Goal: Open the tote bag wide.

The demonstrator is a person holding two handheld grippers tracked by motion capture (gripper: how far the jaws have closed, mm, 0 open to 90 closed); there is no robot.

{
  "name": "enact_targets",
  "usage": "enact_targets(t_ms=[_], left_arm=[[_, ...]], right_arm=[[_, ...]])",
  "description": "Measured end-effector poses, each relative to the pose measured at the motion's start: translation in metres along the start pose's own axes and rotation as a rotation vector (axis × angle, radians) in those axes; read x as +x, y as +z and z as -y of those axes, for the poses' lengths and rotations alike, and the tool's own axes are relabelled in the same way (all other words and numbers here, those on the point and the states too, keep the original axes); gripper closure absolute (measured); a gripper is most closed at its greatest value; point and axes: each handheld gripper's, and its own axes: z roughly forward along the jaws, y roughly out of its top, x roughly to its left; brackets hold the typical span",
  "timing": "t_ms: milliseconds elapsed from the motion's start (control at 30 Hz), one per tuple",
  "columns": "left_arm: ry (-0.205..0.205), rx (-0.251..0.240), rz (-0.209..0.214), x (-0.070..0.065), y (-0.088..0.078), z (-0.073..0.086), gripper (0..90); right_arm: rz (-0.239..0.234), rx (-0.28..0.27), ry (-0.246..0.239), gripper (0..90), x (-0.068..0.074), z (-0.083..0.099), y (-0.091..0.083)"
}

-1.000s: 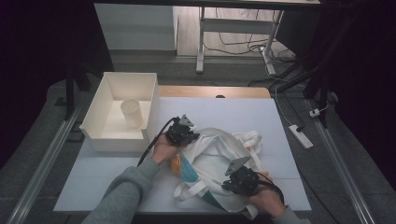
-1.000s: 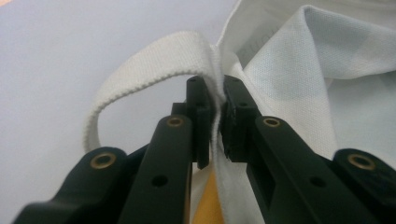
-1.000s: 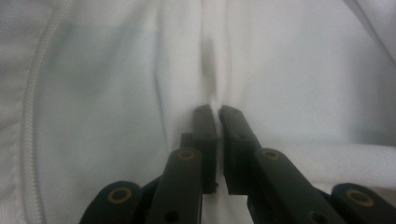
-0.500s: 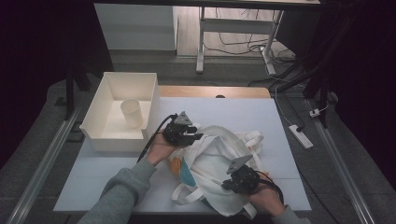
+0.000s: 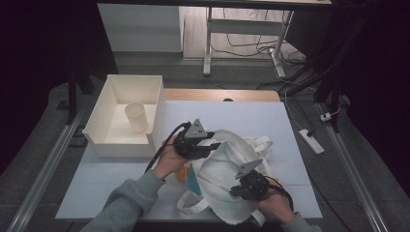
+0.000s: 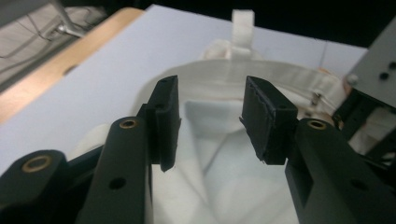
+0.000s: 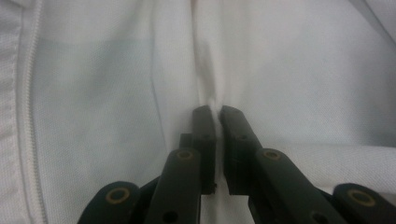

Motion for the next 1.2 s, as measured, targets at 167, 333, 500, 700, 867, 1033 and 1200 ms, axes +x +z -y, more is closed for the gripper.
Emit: enact_targets(t_ms=[167,333,500,700,867,1033,1200], left_arm=[[0.012,0.111,0.027,0.001,0.029,0.005,54.8],[0.014,0.206,0.007,0.008,0.055,0.015,54.8],[0.029,0.284,-0.005,0.010,0.066,0.022,54.7],[0.032,0.333,-0.041,0.014,0.074,0.030,67.7],[0.032,0.341,-0.050,0.021,0.077,0.036,86.8],[-0.004,0.263,-0.121,0.040,0.062,0.035,88.0],[-0.079,0.223,-0.127,0.059,0.054,0.038,88.0]], right_arm=[[0.002,0.001,0.001,84.5,0.000,0.000,0.000],[0.003,0.003,-0.004,84.4,0.001,0.000,0.000],[0.007,0.001,-0.008,84.5,0.001,0.000,0.000],[0.015,0.002,-0.016,84.4,0.002,0.000,0.000],[0.026,0.003,-0.025,84.6,0.004,-0.001,-0.001],[0.053,-0.006,-0.056,85.1,0.012,-0.005,-0.005],[0.057,-0.017,-0.096,85.7,0.025,-0.011,-0.008]])
